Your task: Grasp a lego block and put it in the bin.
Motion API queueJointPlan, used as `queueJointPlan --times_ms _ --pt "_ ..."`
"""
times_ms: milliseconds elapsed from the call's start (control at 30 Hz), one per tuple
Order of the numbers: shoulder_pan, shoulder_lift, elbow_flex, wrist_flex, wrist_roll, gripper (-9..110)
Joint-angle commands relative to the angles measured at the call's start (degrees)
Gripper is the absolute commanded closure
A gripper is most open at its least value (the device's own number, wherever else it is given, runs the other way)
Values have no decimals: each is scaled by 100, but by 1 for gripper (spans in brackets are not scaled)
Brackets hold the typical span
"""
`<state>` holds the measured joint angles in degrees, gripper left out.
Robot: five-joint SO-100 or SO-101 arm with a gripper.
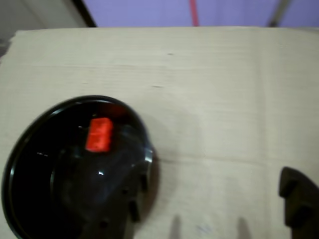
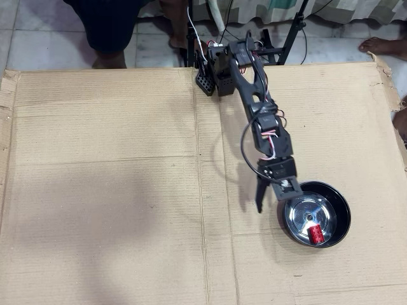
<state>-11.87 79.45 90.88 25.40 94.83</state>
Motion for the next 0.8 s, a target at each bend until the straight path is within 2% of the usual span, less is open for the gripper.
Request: queueJointPlan --times_ms 0,233,767 --pt "290 1046 668 -9 -202 72" --pt "738 2856 2821 -35 -527 72" --pt "861 6539 6618 -123 -527 72"
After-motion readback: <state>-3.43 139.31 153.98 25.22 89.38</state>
